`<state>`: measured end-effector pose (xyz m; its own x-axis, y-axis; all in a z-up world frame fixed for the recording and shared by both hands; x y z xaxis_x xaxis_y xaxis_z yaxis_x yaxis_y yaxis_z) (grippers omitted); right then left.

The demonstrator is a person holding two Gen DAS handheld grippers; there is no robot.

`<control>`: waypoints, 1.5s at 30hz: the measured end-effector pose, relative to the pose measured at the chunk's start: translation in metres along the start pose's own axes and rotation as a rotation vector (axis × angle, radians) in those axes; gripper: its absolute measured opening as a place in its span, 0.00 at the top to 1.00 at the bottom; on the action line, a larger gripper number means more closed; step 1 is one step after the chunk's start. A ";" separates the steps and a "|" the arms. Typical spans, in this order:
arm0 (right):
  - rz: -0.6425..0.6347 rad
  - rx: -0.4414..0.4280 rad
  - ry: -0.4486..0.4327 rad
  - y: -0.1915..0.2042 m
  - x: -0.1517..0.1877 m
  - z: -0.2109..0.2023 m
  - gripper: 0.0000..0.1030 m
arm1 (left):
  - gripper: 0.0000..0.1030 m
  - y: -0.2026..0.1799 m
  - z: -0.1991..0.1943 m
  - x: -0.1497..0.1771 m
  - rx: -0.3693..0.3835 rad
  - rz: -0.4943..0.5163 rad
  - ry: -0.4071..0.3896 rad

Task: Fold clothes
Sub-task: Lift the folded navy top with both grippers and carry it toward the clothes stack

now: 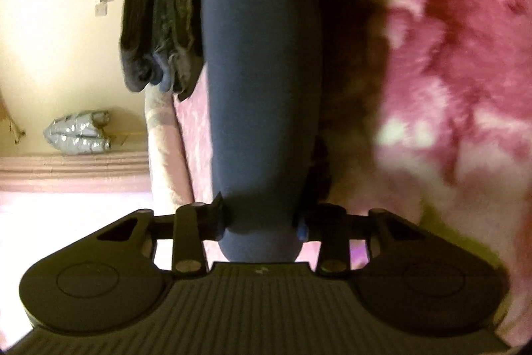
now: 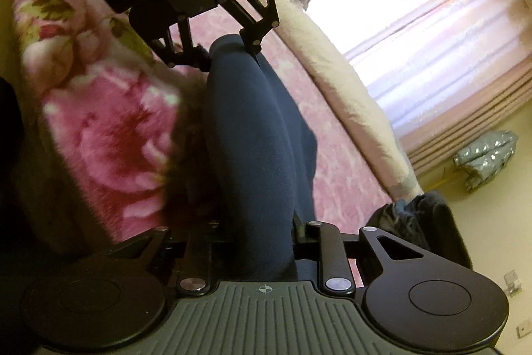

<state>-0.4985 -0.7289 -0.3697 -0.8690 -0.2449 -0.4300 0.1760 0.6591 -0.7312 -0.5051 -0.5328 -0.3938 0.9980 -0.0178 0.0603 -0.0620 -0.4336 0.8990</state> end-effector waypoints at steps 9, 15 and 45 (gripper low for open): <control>-0.167 -0.048 -0.269 0.003 -0.039 -0.013 0.78 | 0.69 -0.013 -0.123 0.043 0.061 -0.138 0.253; -0.351 -0.197 -0.368 0.037 -0.047 -0.018 0.77 | 0.68 -0.069 -0.196 0.023 0.143 -0.272 0.336; 0.474 -0.057 -0.061 -0.054 0.000 -0.038 0.14 | 0.52 0.032 -0.231 0.154 0.330 -1.686 0.299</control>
<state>-0.5251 -0.7370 -0.3102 -0.6699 0.0522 -0.7406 0.5194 0.7457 -0.4173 -0.3552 -0.3409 -0.2557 -0.0772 0.7443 -0.6634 0.9969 0.0492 -0.0608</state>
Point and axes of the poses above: each gripper's, at about its wrist camera, not at the fingertips, and z roughly the way its jaws point, y to its left, x to its underside, the point moved 1 cm from there along z, roughly the way its jaws point, and after that the axes turned 4 degrees about y, right-handed, at the moved point
